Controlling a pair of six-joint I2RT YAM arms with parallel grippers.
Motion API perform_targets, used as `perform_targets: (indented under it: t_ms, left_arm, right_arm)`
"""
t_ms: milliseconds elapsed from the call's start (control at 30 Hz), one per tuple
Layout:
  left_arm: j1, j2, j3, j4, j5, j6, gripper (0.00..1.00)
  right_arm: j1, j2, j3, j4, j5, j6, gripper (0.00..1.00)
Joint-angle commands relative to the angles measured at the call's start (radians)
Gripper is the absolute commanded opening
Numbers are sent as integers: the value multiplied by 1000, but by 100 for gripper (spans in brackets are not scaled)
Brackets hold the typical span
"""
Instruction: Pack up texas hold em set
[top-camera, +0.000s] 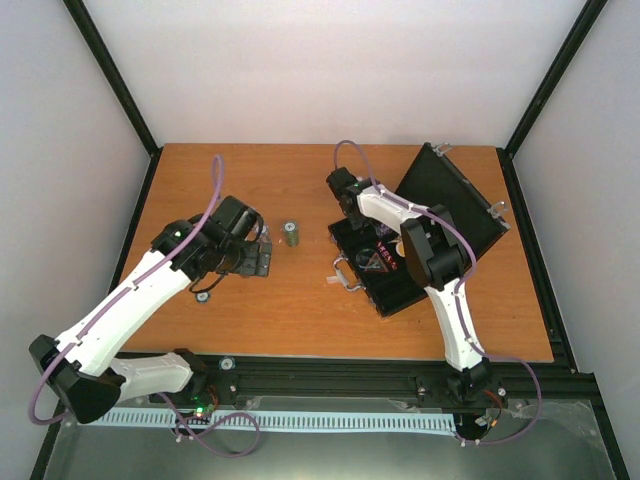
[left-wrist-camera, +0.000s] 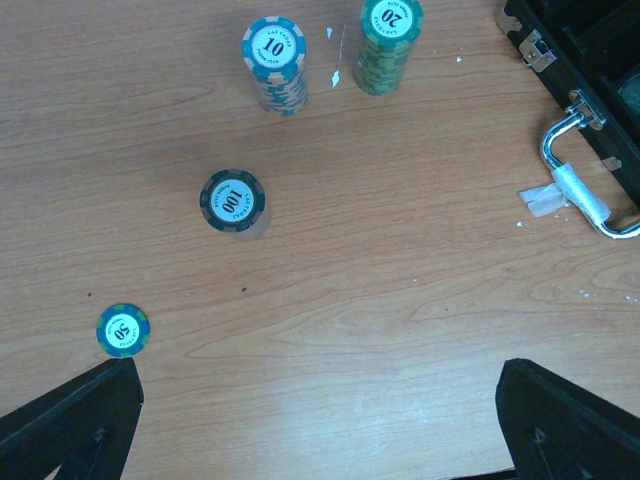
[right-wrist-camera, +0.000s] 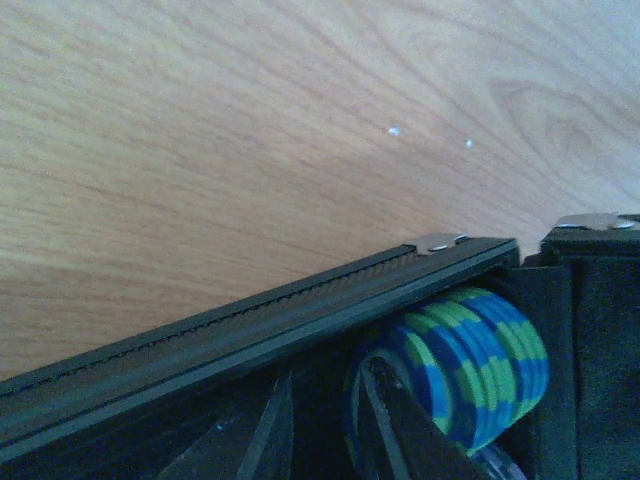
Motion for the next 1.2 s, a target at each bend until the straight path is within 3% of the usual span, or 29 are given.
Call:
perform_targets:
  t_ms: [0,533,1167]
  left_arm:
    - [3,6,24,-7,5,-6,100]
    - [3,31,49,1,7,3,100]
    - [3,31,47,3,11,3,100]
  right_arm:
    - [-8,30,-19,12,13,7,23]
    - [-8,-24,41,-12,-1,-5,31]
    - [-12,-49,85,-42,35,-13,35]
